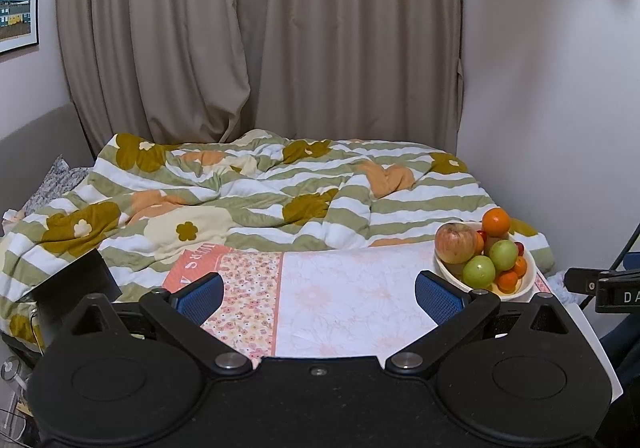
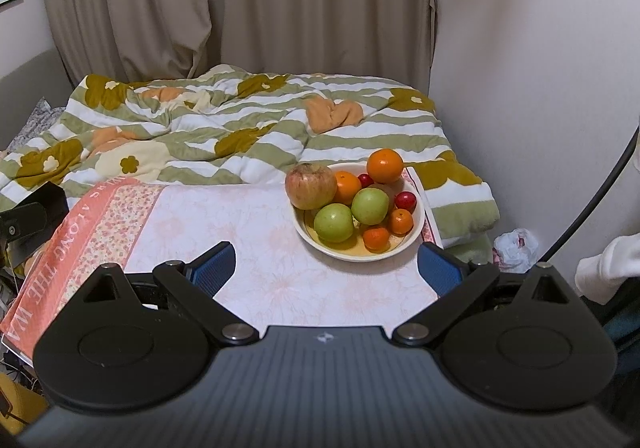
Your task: Organize fruits
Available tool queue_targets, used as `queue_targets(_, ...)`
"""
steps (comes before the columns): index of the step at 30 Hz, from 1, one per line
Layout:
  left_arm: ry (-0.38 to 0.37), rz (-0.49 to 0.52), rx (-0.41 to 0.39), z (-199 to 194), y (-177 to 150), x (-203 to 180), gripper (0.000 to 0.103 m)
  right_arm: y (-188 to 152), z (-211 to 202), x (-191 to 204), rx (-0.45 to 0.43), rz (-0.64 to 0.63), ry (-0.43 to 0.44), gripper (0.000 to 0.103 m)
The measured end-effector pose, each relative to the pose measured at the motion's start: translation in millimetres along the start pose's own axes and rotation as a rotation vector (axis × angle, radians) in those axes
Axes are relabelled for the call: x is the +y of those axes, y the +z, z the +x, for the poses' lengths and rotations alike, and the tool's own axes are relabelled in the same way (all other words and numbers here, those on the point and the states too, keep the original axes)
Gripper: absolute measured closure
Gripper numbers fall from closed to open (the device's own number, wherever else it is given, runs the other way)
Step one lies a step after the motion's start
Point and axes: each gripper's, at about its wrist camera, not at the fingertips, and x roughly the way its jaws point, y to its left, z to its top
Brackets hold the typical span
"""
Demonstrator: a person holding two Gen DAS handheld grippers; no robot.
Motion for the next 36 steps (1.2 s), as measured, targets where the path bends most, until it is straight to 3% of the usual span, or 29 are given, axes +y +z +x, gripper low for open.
queue_targets(36,0.002,0.001,0.03,13,3,0,0.0,-3,6,-5,0.021,0.017,-0.01,0.0)
